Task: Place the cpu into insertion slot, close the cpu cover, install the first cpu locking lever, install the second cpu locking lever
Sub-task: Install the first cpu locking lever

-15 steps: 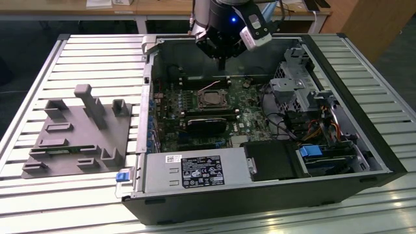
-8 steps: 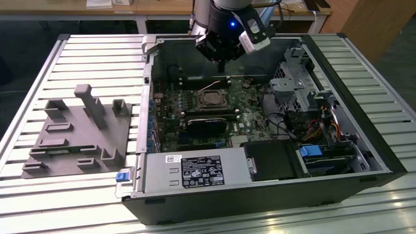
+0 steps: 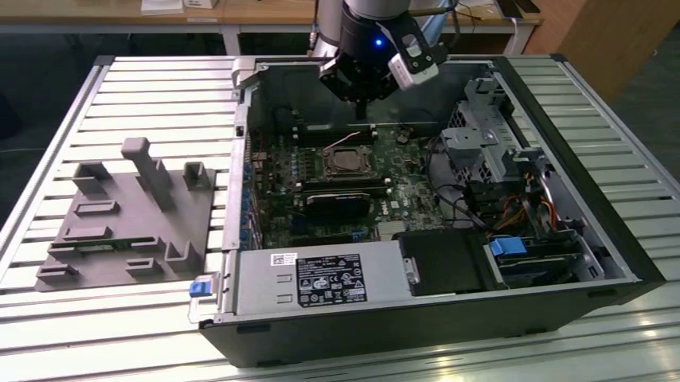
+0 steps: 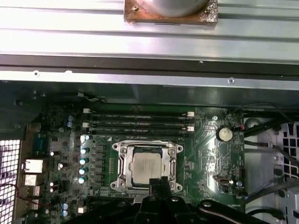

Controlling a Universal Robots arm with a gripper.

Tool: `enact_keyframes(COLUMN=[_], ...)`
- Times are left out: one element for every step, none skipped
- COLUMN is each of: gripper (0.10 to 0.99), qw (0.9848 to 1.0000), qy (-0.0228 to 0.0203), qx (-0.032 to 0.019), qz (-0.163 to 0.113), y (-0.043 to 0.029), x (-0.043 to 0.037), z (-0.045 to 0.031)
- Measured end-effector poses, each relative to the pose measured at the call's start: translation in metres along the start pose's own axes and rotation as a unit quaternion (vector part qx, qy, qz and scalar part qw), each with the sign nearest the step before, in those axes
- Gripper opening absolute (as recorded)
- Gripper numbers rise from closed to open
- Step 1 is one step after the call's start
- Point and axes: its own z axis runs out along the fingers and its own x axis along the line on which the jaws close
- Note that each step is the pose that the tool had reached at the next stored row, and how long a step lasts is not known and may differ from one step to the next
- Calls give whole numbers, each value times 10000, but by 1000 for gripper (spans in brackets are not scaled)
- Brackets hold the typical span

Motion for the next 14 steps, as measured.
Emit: enact_keyframes(gripper=[106,106,106,106,106,106,106,106,106,106,106,106,106,106], qw=[10000,10000,10000,10000,10000,10000,10000,10000,10000,10000,10000,10000,10000,10000], qy=[0,0,-1,-1,0,0,0,-1,-1,-1,-1,0,-1,-4], qx=[2,3,3,3,8,15,18,18,18,17,18,19,19,18], qz=[0,0,0,1,3,4,5,4,5,5,5,4,4,4], y=[4,8,12,15,23,32,38,42,46,48,48,47,47,47], x=[1,3,4,4,4,4,5,6,7,9,10,10,10,10], z=[17,34,53,71,87,105,123,142,155,167,173,175,176,180])
